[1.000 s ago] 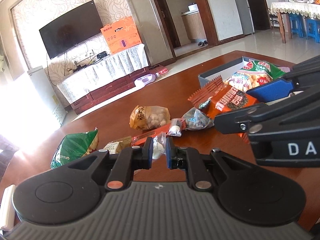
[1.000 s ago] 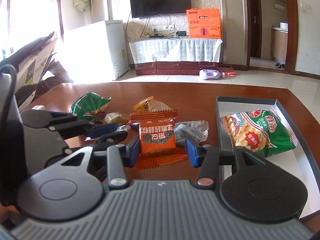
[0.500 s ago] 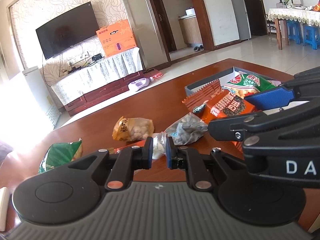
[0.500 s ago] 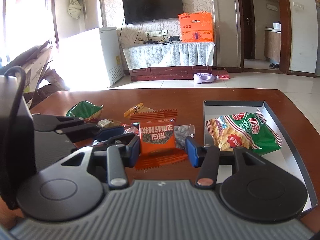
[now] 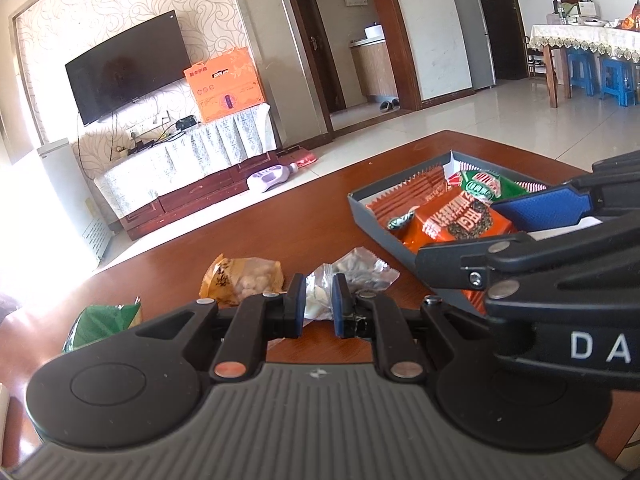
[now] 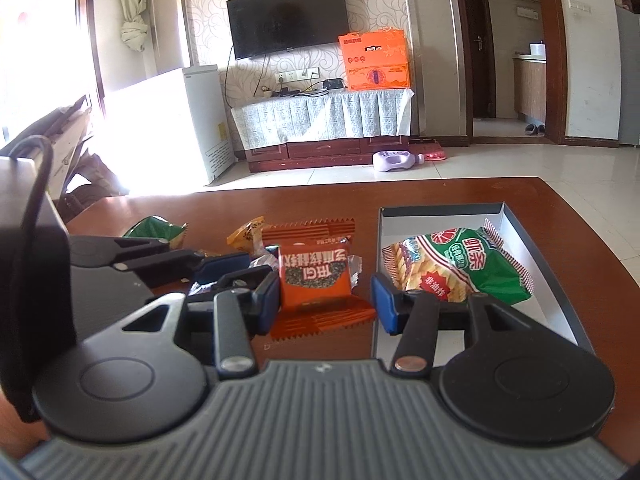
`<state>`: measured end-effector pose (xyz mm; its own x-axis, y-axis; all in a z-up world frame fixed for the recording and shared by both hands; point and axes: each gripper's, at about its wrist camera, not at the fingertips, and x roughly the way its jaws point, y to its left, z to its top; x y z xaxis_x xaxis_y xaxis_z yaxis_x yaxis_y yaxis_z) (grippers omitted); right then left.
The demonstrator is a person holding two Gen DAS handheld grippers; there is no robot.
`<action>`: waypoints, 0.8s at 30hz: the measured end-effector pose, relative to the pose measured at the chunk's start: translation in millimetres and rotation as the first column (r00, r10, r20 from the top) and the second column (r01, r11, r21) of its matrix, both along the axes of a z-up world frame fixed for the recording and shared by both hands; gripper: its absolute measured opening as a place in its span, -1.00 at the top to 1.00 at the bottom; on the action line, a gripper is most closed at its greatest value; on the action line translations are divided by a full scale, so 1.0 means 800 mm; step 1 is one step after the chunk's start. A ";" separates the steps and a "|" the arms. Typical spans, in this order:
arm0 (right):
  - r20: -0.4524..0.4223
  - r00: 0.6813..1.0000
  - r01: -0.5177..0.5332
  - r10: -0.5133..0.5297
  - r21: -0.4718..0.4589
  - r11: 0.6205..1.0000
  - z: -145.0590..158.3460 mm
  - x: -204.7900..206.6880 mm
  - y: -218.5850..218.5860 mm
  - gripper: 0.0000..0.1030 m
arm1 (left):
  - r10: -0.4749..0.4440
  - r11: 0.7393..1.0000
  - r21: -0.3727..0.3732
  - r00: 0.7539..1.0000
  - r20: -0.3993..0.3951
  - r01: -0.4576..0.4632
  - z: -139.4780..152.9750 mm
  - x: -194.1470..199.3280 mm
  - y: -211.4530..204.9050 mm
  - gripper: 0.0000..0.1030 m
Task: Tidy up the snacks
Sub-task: 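Carry the orange packet over the grey box with the right gripper while the left gripper carries the clear packet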
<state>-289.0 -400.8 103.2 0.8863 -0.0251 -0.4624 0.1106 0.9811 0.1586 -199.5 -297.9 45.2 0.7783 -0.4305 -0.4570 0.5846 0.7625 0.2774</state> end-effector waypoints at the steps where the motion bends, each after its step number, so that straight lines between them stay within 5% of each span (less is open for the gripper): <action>1: 0.003 1.000 0.004 -0.004 0.001 1.000 0.001 -0.002 -0.002 -0.01 | -0.004 1.000 0.000 1.000 0.005 0.004 0.001 -0.001 -0.002 0.68; 24: 0.049 0.979 0.199 -0.199 0.009 0.980 0.008 -0.037 -0.080 -0.01 | -0.131 0.989 -0.079 0.991 -0.029 0.128 0.003 -0.004 -0.083 0.68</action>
<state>-318.3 -464.8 109.3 0.8856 -0.2015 -0.4185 0.2954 0.9397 0.1726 -203.0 -364.4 47.7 0.6983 -0.5612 -0.4444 0.6878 0.6980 0.1994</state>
